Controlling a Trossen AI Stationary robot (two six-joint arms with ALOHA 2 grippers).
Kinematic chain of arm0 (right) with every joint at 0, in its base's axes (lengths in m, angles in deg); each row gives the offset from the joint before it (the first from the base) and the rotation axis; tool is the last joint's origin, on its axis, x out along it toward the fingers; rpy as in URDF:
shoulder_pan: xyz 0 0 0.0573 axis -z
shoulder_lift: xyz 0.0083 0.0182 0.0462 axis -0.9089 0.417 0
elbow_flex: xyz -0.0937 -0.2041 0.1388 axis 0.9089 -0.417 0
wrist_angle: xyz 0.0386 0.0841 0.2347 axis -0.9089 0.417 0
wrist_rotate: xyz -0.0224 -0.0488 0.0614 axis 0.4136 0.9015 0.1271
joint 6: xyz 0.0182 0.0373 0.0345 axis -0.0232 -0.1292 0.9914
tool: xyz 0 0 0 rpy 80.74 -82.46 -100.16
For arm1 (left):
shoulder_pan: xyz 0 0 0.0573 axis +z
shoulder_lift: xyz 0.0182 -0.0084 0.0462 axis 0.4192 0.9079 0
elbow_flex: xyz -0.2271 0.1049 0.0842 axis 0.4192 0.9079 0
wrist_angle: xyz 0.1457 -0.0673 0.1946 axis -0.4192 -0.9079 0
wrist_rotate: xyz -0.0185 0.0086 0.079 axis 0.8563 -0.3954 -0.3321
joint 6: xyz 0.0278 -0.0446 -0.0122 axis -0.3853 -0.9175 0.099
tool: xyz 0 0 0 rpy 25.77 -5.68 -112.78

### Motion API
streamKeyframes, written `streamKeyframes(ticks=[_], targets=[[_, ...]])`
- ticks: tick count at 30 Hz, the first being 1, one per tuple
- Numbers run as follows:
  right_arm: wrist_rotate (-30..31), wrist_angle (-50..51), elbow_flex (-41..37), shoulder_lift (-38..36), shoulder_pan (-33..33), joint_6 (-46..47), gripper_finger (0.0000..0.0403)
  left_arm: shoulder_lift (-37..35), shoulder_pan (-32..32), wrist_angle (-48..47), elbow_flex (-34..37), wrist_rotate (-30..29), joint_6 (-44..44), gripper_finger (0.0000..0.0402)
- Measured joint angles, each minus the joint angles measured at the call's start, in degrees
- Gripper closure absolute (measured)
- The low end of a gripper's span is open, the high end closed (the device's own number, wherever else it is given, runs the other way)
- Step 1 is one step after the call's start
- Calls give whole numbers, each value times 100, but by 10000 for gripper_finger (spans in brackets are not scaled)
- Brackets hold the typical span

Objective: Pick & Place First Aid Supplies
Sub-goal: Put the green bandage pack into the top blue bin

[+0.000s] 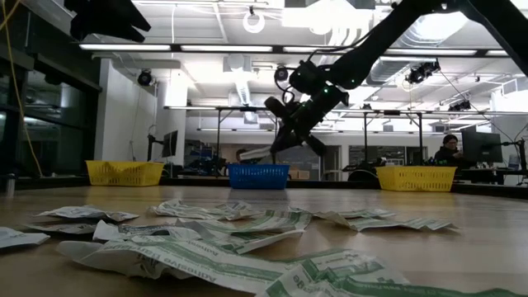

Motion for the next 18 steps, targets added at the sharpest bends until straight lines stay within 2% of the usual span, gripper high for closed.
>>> streamKeyframes(ticks=[3,10,18], targets=[[-126,28,-1,76,-21,87,403,2,0,-109,0,-11,-118,246],[-1,9,-2,87,-61,65,398,1,0,-104,0,53,-136,246],[-55,33,-2,84,-61,169,325,1,0,-101,0,186,-140,246]])
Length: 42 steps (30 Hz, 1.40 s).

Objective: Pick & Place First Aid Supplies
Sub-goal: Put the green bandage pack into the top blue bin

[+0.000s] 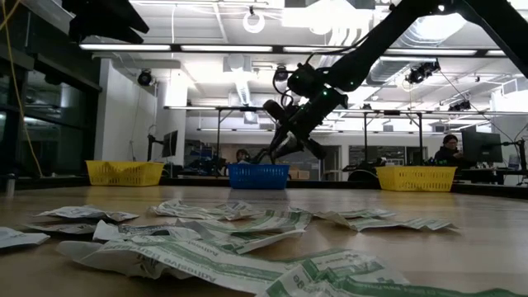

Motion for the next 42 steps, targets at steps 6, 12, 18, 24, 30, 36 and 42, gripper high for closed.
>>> streamKeyframes(ticks=[6,12,18,24,30,36,42], targets=[[-247,31,-2,-113,29,49,283,0,0,-65,0,323,-2,246],[-228,502,-2,-767,83,-23,279,-2,-2,-129,0,876,37,246],[60,2023,0,-1693,-48,-435,279,-10,-2,-131,0,1572,299,246],[601,4086,0,-2660,-471,-549,279,-11,-2,-129,0,2052,530,246],[1088,5722,0,-3372,-1364,-362,279,-11,-2,-127,0,2345,823,246],[1290,6586,0,-3635,-2559,56,279,-11,-2,-127,0,2599,1033,246],[1336,6778,0,-3625,-3618,-70,279,-11,-2,-125,0,2783,1113,246]])
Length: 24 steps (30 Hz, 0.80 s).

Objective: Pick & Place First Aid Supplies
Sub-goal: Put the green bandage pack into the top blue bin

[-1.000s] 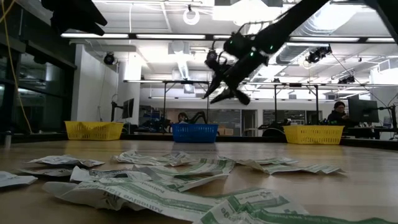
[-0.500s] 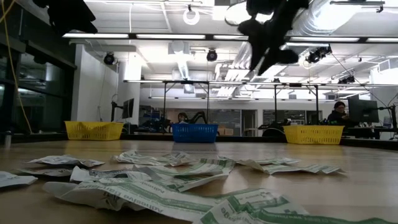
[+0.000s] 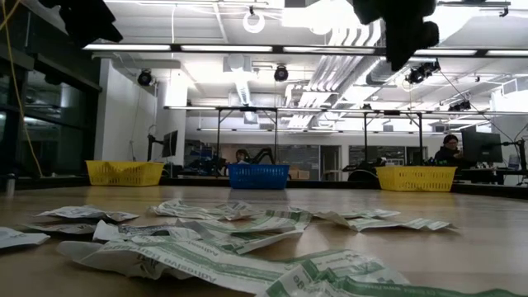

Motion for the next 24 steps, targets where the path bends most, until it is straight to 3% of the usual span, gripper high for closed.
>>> streamKeyframes(ticks=[10,24], targets=[[-72,-217,2,154,-1292,-2157,279,0,0,0,0,28,-131,246],[-1762,-483,2,2091,-1894,-3931,277,7,-2,2,0,-195,-456,246]])
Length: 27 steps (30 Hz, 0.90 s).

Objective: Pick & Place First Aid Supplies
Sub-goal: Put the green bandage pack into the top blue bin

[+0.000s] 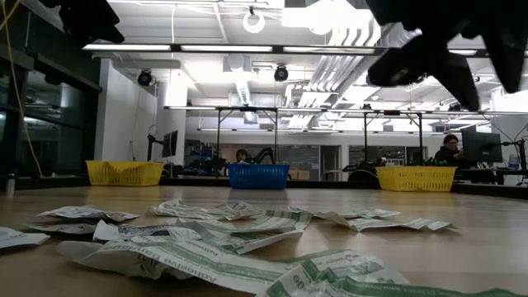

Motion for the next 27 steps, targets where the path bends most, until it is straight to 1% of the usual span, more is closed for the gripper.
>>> streamKeyframes(ticks=[4,8,13,19,22,27], targets=[[-298,-276,0,321,-73,-271,261,1,1,0,0,0,-27,246],[-310,-634,0,559,-158,-447,238,2,1,-3,0,-5,-49,246],[-338,-742,-38,777,-151,-474,219,2,0,-4,0,-24,-50,246],[-673,-1048,-626,793,-166,-269,218,2,0,-7,0,-44,-50,246],[-969,-1269,-922,795,-217,-151,219,2,1,-7,0,-47,-50,246],[-1023,-1842,-1210,795,-349,123,219,2,1,-7,0,-78,-50,246]])
